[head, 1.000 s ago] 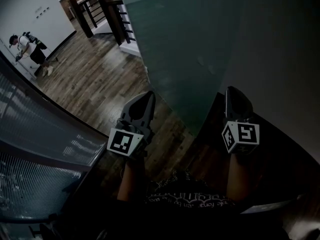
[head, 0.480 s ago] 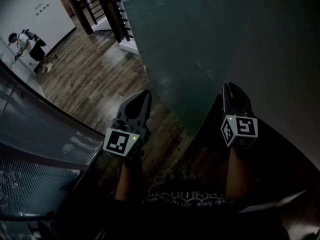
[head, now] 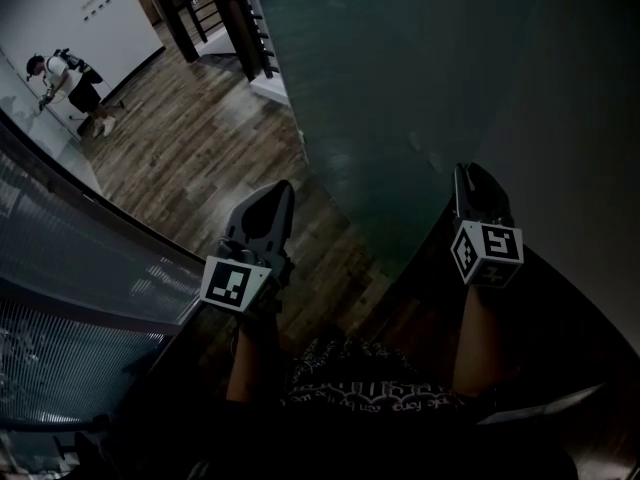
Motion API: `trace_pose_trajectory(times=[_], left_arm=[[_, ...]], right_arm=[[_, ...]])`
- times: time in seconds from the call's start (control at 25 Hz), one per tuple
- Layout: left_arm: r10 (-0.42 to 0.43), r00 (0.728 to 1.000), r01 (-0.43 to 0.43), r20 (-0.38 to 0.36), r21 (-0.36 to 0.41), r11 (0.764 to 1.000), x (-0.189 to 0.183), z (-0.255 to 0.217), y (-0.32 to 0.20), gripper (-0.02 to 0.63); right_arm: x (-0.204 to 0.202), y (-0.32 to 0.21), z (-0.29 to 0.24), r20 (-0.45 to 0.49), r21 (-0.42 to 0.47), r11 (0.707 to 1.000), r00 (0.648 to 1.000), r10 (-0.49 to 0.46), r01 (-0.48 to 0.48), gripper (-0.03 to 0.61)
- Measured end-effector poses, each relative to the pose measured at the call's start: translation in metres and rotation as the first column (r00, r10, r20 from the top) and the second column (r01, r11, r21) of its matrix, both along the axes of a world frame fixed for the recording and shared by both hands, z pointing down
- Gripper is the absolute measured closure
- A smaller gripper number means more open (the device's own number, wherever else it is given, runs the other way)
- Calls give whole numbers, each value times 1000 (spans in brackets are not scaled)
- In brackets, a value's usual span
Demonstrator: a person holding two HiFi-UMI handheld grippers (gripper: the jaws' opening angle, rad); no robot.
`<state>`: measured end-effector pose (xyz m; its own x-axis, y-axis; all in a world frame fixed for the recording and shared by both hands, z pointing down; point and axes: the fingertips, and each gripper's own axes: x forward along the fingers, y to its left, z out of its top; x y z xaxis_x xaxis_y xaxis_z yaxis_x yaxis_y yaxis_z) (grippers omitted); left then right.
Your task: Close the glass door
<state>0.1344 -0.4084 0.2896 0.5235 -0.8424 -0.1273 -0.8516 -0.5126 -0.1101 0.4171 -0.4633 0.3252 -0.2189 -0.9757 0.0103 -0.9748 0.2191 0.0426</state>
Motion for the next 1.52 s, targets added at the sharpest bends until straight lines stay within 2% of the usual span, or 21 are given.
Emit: trace_pose_trajectory(times=[0.24, 0.68, 1.04, 1.52], left_arm=[[4, 1000, -4, -1, 1, 1000, -1, 0, -6, 612], [5, 1000, -5, 3, 3, 1000, 3, -1, -4, 612], [-41, 999, 41, 2, 10, 999, -14, 4, 24, 612], [-147, 989, 147, -7, 15, 989, -49, 12, 58, 612]], right_arm=[[-2, 0, 2, 37, -2, 1000, 999, 2, -2, 512], [-11, 0, 2, 32, -21, 999, 999, -34, 35, 512], [-31, 17, 6, 29, -16, 997, 996, -79, 80, 512], [-69, 33, 12, 18, -11, 986, 986, -168, 168, 512]])
